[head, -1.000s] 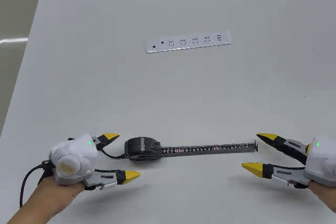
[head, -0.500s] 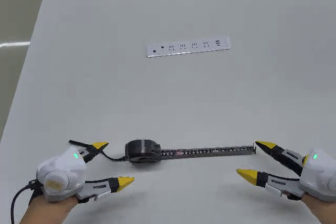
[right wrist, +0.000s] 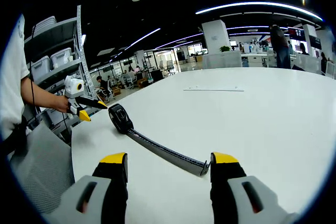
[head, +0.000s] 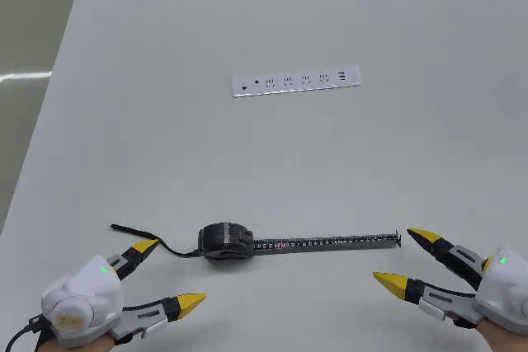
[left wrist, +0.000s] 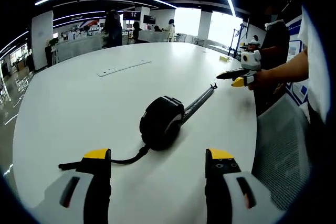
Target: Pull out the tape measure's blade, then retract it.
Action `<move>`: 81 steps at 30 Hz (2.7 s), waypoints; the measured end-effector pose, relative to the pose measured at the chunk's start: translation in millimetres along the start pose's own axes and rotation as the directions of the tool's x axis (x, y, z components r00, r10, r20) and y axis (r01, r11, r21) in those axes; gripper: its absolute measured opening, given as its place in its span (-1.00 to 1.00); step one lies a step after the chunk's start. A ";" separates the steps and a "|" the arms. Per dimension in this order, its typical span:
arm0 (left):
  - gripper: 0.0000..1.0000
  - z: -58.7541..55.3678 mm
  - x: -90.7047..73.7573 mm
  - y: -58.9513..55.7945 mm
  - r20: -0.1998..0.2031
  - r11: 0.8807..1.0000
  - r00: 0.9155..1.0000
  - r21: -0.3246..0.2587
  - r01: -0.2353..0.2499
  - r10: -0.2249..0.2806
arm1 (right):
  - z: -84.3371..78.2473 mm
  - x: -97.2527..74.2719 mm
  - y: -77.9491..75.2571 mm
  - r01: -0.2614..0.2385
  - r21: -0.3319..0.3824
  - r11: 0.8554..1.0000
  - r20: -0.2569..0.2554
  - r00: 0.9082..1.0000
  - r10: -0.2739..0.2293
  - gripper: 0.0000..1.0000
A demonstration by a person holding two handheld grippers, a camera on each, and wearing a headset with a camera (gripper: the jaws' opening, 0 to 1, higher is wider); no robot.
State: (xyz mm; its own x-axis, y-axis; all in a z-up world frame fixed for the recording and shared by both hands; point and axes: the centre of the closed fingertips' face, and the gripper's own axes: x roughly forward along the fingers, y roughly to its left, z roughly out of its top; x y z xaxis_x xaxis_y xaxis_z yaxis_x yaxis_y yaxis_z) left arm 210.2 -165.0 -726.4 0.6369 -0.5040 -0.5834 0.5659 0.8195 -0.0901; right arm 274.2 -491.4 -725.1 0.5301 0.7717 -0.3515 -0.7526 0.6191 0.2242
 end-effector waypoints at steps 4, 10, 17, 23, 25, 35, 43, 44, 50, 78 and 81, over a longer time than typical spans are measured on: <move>0.43 -5.3 -6.3 -3.5 0.013 1.000 1.000 -0.009 -0.001 0.001 | -0.9 -4.7 3.0 0.014 0.003 1.000 0.007 1.000 -0.014 0.29; 0.44 -8.1 -15.5 -6.2 0.018 1.000 1.000 -0.007 -0.015 0.015 | -1.5 -10.7 8.2 0.033 0.012 0.999 0.017 0.999 -0.033 0.32; 0.45 -8.1 -24.0 -4.0 0.038 0.999 0.998 -0.016 -0.043 0.043 | -1.0 -16.3 17.4 0.044 -0.001 0.999 0.020 0.999 -0.044 0.33; 0.47 -12.0 -28.0 -6.0 0.043 0.998 0.998 -0.031 -0.052 0.054 | -1.8 -21.7 19.3 0.065 0.004 0.998 0.027 0.997 -0.065 0.35; 0.47 -15.0 -30.1 -6.5 0.044 0.998 0.997 -0.032 -0.057 0.058 | -2.7 -23.3 20.3 0.070 0.001 0.998 0.026 0.997 -0.070 0.36; 0.49 -21.7 -38.4 -11.6 0.051 0.996 0.995 -0.049 -0.081 0.083 | -6.7 -32.1 26.9 0.102 -0.002 0.995 0.031 0.994 -0.102 0.38; 0.50 -27.8 -42.1 -16.7 0.064 0.993 0.993 -0.073 -0.095 0.099 | -9.8 -35.4 30.8 0.122 0.003 0.993 0.041 0.992 -0.122 0.43; 0.50 -28.3 -42.5 -17.5 0.065 0.992 0.993 -0.079 -0.095 0.101 | -10.6 -35.3 31.4 0.122 0.003 0.993 0.040 0.992 -0.122 0.43; 0.51 -32.8 -44.7 -22.0 0.070 0.990 0.991 -0.090 -0.106 0.113 | -11.3 -37.7 36.6 0.124 -0.010 0.992 0.049 0.991 -0.123 0.44; 0.51 -55.4 -60.6 -29.9 0.075 0.970 0.980 -0.180 -0.167 0.182 | -20.9 -54.9 46.0 0.148 0.023 0.989 0.082 0.985 -0.149 0.44; 0.50 -55.7 -60.0 -30.2 0.072 0.970 0.981 -0.178 -0.166 0.181 | -20.4 -55.1 45.7 0.148 0.024 0.989 0.083 0.985 -0.150 0.45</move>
State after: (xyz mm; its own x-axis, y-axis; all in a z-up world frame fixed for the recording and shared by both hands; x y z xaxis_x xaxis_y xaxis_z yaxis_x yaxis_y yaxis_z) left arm 125.8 -144.3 -733.6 0.7650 -0.3655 -0.5302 0.3499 0.9271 -0.1342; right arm 202.7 -508.6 -714.0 0.6673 0.6797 -0.3045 -0.6564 0.7299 0.1910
